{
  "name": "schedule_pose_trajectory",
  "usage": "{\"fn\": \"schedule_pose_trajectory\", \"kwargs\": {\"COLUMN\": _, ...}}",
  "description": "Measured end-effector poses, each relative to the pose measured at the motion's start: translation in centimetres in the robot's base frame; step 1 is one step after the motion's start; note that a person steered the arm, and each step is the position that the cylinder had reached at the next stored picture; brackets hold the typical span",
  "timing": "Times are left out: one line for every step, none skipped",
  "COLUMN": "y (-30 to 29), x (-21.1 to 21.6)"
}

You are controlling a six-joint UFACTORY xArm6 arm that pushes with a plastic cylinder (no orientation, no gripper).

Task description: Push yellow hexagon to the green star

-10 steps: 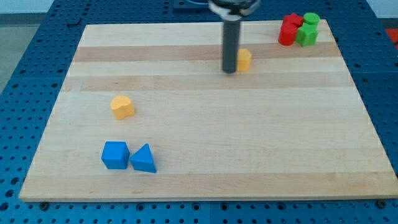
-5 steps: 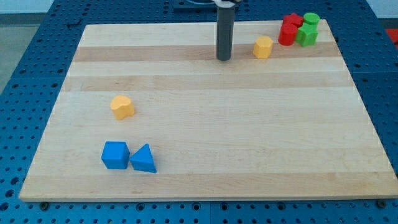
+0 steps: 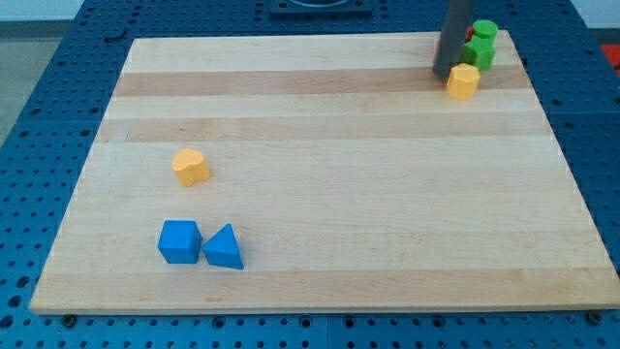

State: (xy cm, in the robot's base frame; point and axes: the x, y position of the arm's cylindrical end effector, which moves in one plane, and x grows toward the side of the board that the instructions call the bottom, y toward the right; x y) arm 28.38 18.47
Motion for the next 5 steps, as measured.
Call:
{"fn": "schedule_pose_trajectory", "kwargs": {"y": -1.9, "x": 0.0}}
{"fn": "schedule_pose_trajectory", "kwargs": {"y": -7.6, "x": 1.0}}
{"fn": "schedule_pose_trajectory", "kwargs": {"y": -10.4, "x": 3.2}}
{"fn": "schedule_pose_trajectory", "kwargs": {"y": -10.3, "x": 6.0}}
{"fn": "schedule_pose_trajectory", "kwargs": {"y": -9.7, "x": 6.9}}
